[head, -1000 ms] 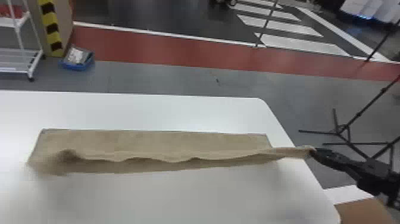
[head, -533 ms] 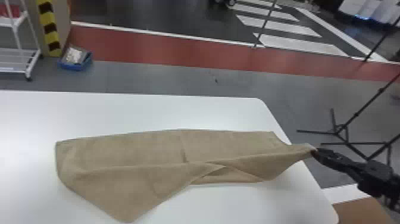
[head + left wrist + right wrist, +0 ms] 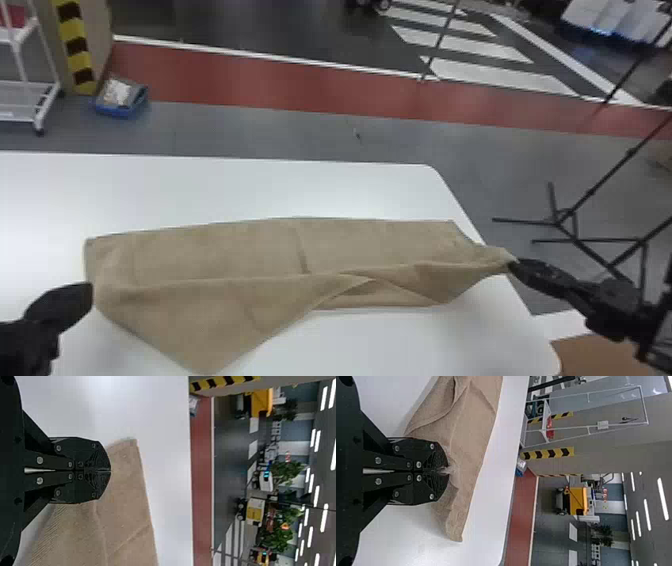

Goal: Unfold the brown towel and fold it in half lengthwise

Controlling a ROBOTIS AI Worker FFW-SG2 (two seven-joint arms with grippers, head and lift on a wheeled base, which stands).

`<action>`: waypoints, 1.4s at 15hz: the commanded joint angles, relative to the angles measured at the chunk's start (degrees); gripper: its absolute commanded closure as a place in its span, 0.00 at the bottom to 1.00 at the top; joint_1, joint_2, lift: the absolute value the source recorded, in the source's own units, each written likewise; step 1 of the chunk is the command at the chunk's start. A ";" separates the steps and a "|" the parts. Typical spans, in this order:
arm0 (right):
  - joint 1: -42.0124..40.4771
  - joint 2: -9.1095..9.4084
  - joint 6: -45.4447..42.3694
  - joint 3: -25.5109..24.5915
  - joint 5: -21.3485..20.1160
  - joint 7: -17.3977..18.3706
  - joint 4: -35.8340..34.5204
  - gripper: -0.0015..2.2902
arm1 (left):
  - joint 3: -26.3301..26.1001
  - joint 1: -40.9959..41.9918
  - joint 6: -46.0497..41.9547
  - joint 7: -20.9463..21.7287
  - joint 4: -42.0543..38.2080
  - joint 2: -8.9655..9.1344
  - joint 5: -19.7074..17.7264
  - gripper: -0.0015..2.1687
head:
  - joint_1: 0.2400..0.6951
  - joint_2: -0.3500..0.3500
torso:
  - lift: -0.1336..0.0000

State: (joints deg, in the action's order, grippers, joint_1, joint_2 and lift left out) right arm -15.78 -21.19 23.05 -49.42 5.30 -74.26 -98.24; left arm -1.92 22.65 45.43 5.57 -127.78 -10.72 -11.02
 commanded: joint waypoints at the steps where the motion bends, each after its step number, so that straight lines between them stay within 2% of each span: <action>1: -0.30 0.18 -0.23 -0.15 -0.02 0.00 -0.02 0.50 | -1.68 -1.20 6.04 0.93 0.25 -0.17 0.12 0.80 | 1.00 0.00 | 0.20; 2: -0.30 0.18 -0.23 -0.15 -0.02 0.08 0.07 0.50 | -1.33 -1.03 7.97 1.81 -0.72 -0.44 -1.38 0.77 | 1.00 0.00 | 0.20; 4: -0.30 0.27 -0.23 0.03 -0.20 0.26 0.33 0.50 | 1.04 0.21 11.66 5.33 -3.27 -0.44 -6.56 0.60 | 1.00 0.00 | 0.20; 5: -0.30 0.27 -0.23 0.20 -0.37 0.26 0.51 0.50 | 1.57 0.73 12.19 5.77 -4.32 -0.53 -8.76 0.40 | 1.00 0.00 | 0.20; 6: -0.30 0.27 -0.41 0.20 -0.46 0.35 0.60 0.50 | 1.57 0.91 13.77 5.85 -5.20 -0.53 -9.02 0.30 | 1.00 0.00 | 0.20; 7: -0.30 0.27 -0.23 0.55 -0.55 0.35 0.60 0.50 | 1.48 0.91 17.11 6.03 -6.08 -0.44 -9.11 0.28 | 1.00 0.00 | 0.20; 10: -0.30 0.62 -0.41 0.90 -0.99 0.44 0.51 0.50 | 1.48 0.03 19.75 7.08 -4.41 0.09 -12.89 0.26 | 1.00 0.00 | 0.20; 13: -0.56 0.71 -0.41 0.90 -0.99 0.44 0.42 0.50 | -0.36 -2.17 20.10 6.38 -0.45 0.53 -13.24 0.26 | 1.00 0.00 | 0.20; 16: -1.09 0.97 -1.46 0.73 -0.90 0.44 0.42 0.50 | -3.88 -4.54 19.93 3.92 2.71 0.97 -13.07 0.26 | 1.00 0.00 | 0.20; 20: -1.71 0.97 -2.87 0.29 -0.90 0.44 0.77 0.50 | -5.46 -5.60 19.93 3.74 3.77 1.32 -13.15 0.26 | 1.00 0.00 | 0.20; 21: -1.71 0.97 -3.05 0.38 -0.90 0.61 0.95 0.50 | -5.81 -5.68 19.75 3.66 3.77 1.41 -13.15 0.33 | 1.00 0.00 | 0.20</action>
State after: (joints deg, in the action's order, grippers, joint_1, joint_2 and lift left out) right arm -17.38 -20.22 20.46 -49.09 4.39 -73.73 -97.55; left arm -7.25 17.14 65.30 9.30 -124.04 -9.51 -24.13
